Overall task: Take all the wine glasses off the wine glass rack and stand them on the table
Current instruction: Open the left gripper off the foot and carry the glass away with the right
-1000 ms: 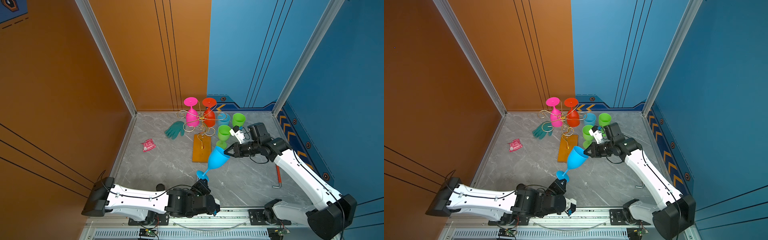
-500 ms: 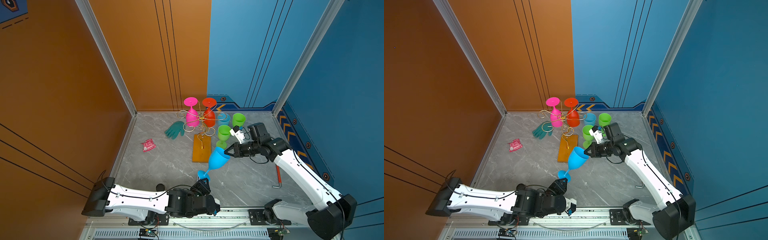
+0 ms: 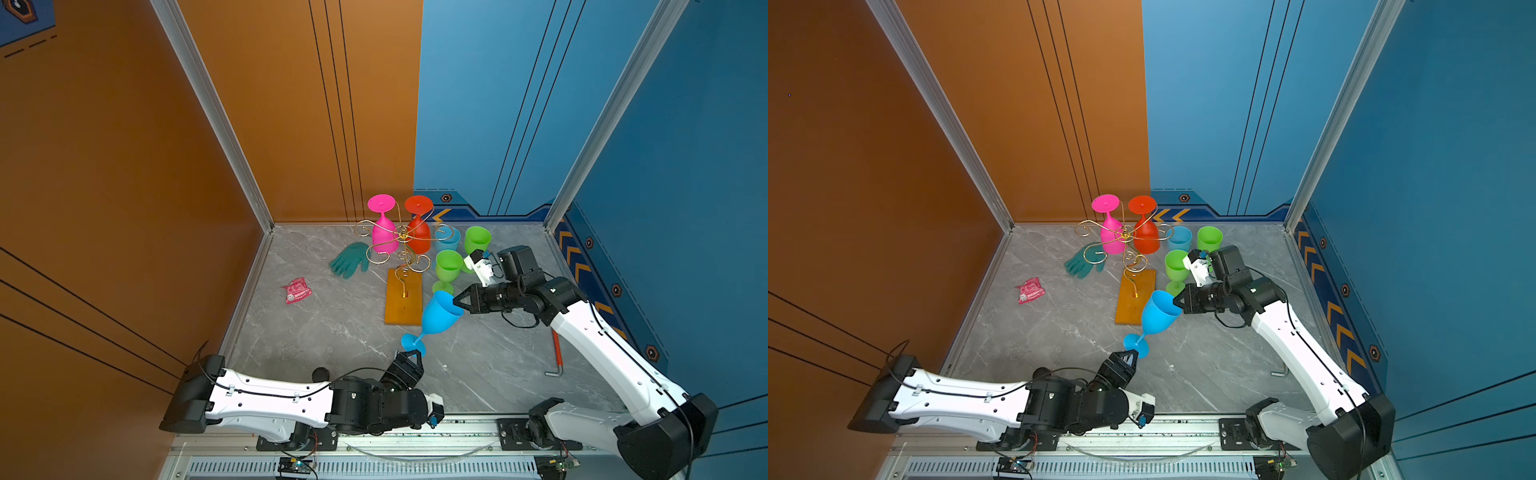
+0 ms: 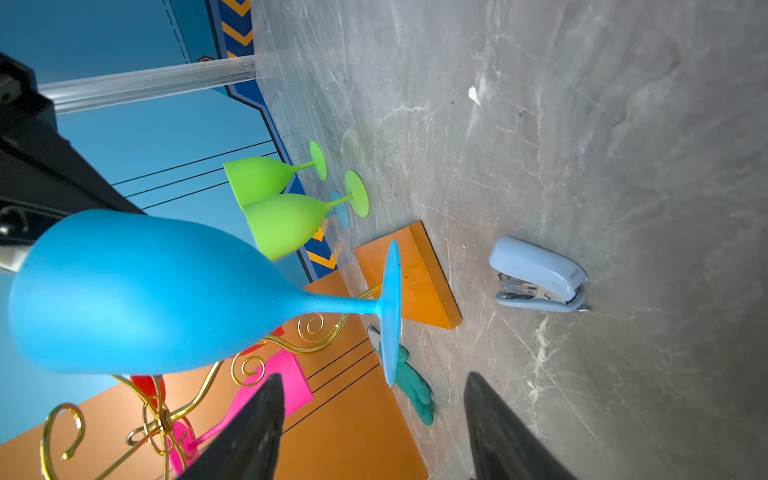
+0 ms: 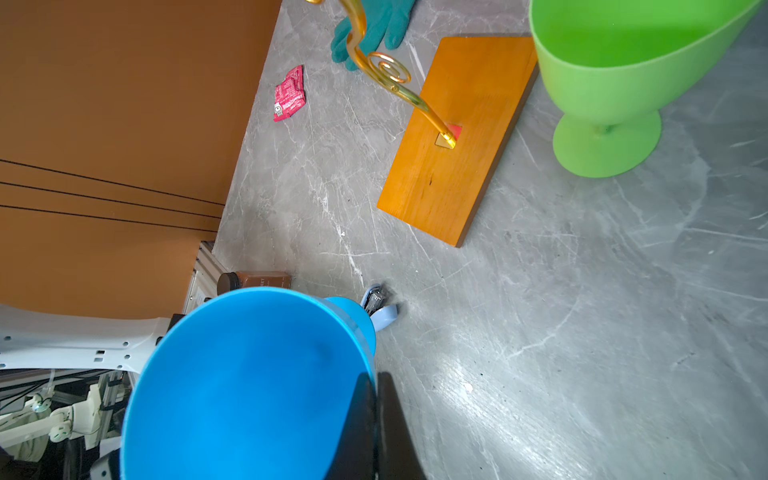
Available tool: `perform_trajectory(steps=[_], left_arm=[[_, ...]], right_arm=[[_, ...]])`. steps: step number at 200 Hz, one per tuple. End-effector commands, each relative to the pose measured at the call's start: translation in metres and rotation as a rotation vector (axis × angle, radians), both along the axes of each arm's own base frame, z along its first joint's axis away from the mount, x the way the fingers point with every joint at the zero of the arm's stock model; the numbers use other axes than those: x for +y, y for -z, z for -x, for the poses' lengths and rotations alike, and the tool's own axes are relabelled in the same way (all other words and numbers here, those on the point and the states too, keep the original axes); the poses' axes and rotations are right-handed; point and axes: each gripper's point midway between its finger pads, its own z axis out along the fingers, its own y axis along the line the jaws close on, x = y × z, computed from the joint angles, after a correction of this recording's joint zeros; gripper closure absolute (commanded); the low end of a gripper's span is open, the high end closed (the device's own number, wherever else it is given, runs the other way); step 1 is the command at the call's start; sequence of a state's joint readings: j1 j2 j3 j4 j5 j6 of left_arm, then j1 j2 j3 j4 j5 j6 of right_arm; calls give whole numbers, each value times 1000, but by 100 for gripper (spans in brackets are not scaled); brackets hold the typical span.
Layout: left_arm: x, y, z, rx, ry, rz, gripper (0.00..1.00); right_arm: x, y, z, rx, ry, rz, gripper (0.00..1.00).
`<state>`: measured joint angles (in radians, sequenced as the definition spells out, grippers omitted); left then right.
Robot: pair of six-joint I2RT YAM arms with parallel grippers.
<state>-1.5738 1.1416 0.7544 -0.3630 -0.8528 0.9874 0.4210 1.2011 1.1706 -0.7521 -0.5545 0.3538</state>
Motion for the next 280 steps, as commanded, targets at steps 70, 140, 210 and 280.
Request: perform_trajectory(steps=[70,140,210,280], left_arm=[[3,-50,-14,161,-198,581,15],[41,-59,-46,363,-428,857,8],[82,-56,-76,419,-632,962,7],[121,-45,-95,419,-815,1050,7]], right_arm=[[-22,-8,-7,-103,60,96,100],[-50,-2,-21,-141,150,215,100],[-82,1,-37,-172,265,328,100],[-120,-3,-58,-208,404,444,100]])
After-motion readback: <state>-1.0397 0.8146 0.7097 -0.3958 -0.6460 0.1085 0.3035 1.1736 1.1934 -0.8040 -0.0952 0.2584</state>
